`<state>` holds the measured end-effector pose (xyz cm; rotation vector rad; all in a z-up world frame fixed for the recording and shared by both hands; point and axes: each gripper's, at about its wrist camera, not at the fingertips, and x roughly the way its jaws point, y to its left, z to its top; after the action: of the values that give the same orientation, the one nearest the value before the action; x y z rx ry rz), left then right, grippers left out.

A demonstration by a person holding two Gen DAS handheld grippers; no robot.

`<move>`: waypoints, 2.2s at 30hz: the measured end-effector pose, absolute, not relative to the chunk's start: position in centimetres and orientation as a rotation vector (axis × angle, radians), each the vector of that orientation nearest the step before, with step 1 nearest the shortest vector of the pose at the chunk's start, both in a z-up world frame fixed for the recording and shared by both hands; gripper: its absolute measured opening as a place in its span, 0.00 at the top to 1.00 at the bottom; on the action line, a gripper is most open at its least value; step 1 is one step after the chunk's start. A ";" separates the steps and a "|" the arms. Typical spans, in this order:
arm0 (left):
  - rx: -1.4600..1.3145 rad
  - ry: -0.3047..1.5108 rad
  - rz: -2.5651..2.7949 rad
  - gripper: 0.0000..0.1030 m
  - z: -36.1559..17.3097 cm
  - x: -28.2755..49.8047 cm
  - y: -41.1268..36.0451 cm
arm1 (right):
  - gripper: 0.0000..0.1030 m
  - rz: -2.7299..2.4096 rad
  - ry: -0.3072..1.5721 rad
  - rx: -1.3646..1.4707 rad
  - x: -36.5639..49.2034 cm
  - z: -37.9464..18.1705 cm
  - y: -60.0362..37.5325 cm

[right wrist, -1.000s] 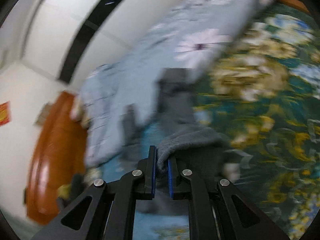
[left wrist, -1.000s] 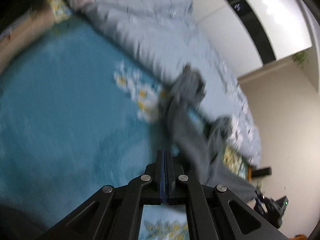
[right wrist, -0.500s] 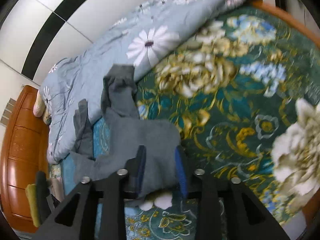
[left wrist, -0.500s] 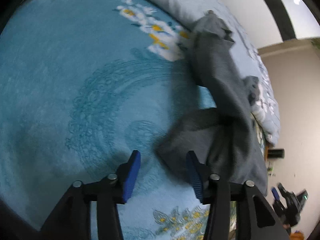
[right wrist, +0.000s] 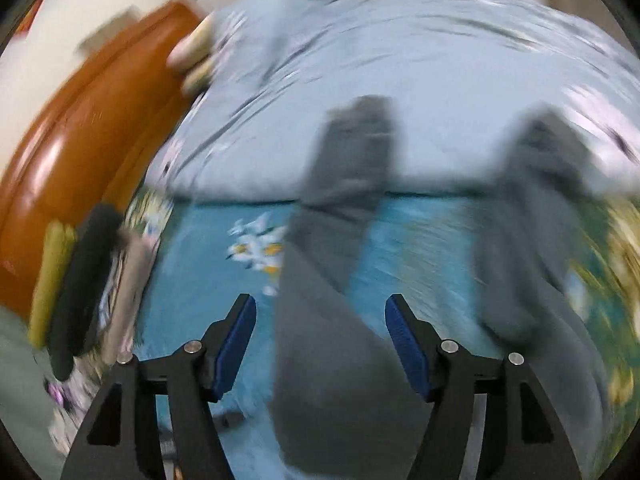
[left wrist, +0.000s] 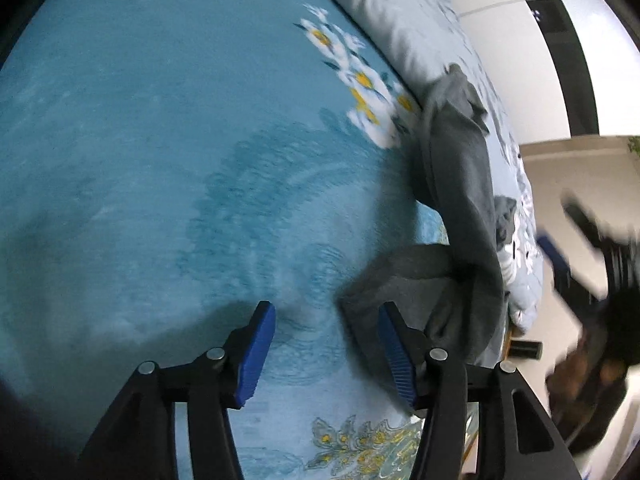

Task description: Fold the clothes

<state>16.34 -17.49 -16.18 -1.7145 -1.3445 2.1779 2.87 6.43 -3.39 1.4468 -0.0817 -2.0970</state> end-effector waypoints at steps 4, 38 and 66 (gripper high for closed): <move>-1.693 -1.382 2.191 0.43 -16.3 16.5 -18.2 | 0.34 -2.071 0.075 1.543 0.1 -6.4 0.5; -1.840 -1.281 1.966 0.90 -18.2 12.1 -10.6 | 0.47 -2.359 -0.693 1.748 1.1 -7.4 38.9; -1.574 -1.133 2.494 0.44 -7.7 5.9 -21.1 | 0.47 -2.192 -0.858 1.716 -0.1 -10.8 31.2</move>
<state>5.92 -21.09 -7.72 -1.5740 -1.1330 2.4941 -0.07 31.23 -10.79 1.7162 -0.8577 -2.1922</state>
